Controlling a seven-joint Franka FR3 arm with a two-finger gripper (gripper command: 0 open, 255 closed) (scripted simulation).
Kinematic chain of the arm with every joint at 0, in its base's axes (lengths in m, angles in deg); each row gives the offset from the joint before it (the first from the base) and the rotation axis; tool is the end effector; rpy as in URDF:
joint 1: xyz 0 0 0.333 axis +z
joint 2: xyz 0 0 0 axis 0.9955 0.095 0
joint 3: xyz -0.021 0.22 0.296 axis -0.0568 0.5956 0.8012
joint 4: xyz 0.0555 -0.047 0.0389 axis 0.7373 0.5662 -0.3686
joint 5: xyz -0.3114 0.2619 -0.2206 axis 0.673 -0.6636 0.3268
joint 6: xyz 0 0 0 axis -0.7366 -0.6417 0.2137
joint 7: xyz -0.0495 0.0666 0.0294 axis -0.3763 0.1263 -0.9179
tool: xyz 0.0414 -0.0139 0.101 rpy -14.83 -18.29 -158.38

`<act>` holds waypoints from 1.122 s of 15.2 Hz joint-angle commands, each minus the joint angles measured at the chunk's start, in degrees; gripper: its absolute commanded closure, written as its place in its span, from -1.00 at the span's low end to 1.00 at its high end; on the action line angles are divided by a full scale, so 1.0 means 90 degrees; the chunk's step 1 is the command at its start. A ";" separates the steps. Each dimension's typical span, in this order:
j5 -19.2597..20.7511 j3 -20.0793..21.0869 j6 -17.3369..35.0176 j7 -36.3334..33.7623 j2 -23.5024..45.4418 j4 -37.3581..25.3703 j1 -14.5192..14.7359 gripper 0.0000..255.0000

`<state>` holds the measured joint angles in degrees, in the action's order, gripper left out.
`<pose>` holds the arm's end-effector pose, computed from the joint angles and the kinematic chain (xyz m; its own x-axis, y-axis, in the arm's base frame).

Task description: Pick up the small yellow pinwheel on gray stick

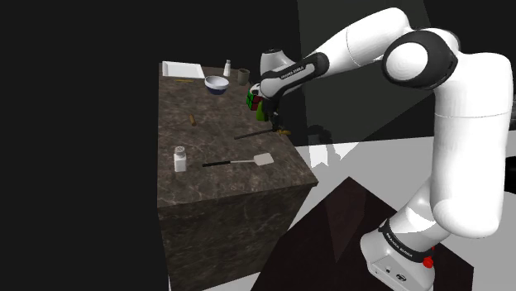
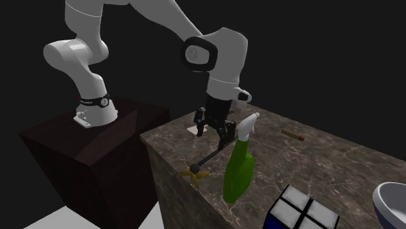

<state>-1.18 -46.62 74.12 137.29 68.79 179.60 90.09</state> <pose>0.7356 -0.0356 0.2472 0.3238 0.9186 -0.2266 0.9390 -0.3414 -0.0424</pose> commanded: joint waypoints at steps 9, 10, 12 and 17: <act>0.0076 0.0079 0.0471 0.0180 0.0918 -0.0479 -0.0035 -1.00; 0.0076 0.0079 0.0470 0.0180 0.0919 -0.0481 -0.0035 -1.00; 0.0075 0.0079 0.0466 0.0178 0.0918 -0.0483 -0.0034 1.00; 0.0073 0.0086 0.0460 0.0160 0.0955 -0.0521 -0.0020 1.00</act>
<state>-0.45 -46.00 78.30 138.71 76.98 174.59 89.85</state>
